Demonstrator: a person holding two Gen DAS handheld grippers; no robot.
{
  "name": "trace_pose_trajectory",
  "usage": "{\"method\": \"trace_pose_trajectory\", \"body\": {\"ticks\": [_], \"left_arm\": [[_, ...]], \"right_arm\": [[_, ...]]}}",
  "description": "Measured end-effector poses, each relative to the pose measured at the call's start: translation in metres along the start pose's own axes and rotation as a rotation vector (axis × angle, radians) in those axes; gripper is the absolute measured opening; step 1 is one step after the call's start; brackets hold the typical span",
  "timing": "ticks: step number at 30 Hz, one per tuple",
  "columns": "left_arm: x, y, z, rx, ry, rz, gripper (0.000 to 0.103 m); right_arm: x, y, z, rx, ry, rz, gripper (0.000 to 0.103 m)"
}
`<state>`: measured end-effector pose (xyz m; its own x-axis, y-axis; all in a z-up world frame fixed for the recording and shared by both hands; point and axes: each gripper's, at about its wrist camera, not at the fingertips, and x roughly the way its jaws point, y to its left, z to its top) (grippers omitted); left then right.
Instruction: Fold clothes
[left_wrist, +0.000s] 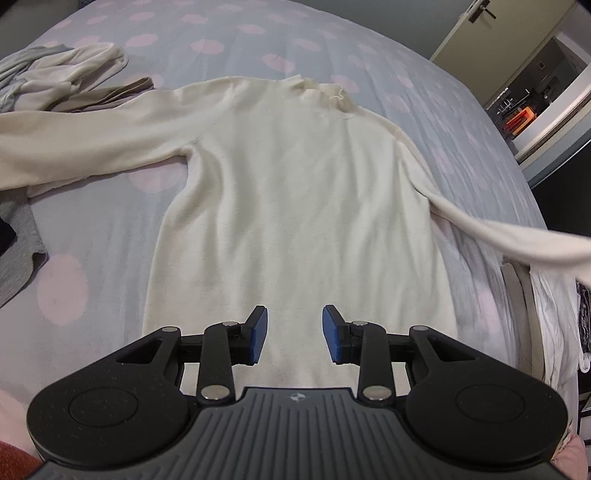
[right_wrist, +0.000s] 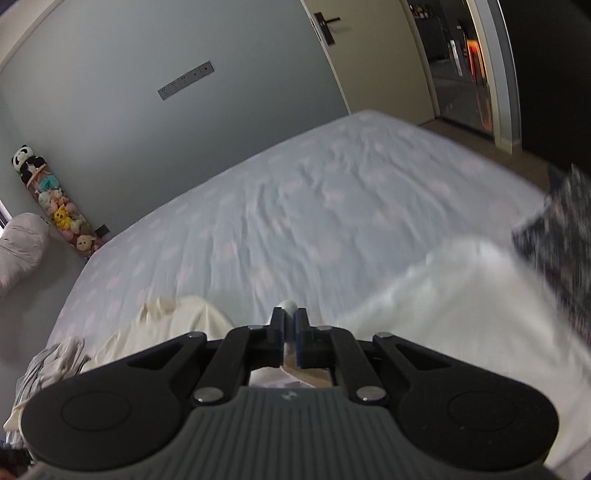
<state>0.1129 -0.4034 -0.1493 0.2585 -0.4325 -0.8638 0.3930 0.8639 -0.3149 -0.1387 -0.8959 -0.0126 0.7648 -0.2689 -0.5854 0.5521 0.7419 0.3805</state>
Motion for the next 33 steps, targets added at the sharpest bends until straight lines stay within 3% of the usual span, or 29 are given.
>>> {"method": "trace_pose_trajectory", "body": {"ticks": [9, 16, 20, 26, 30, 31, 33], "left_arm": [[0.026, 0.023, 0.01, -0.043, 0.05, 0.018, 0.03], [0.048, 0.037, 0.021, -0.077, 0.086, 0.036, 0.03], [0.057, 0.041, 0.026, -0.084, 0.099, 0.048, 0.03], [0.068, 0.045, 0.026, -0.104, 0.122, 0.061, 0.03], [0.07, 0.042, 0.024, -0.106, 0.129, 0.054, 0.03], [0.07, 0.04, 0.023, -0.102, 0.13, 0.052, 0.03], [0.07, 0.038, 0.021, -0.097, 0.131, 0.048, 0.03]], "right_arm": [[0.037, -0.012, 0.082, -0.045, -0.006, -0.183, 0.006], [0.098, -0.072, 0.078, 0.031, 0.148, -0.384, 0.006], [0.13, -0.106, 0.059, 0.095, 0.19, -0.437, 0.006], [0.143, -0.132, 0.044, 0.176, 0.181, -0.403, 0.007], [0.137, -0.135, 0.04, 0.187, 0.163, -0.369, 0.017], [0.133, -0.136, 0.038, 0.187, 0.157, -0.363, 0.025], [0.126, -0.136, 0.034, 0.187, 0.145, -0.351, 0.031]]}}
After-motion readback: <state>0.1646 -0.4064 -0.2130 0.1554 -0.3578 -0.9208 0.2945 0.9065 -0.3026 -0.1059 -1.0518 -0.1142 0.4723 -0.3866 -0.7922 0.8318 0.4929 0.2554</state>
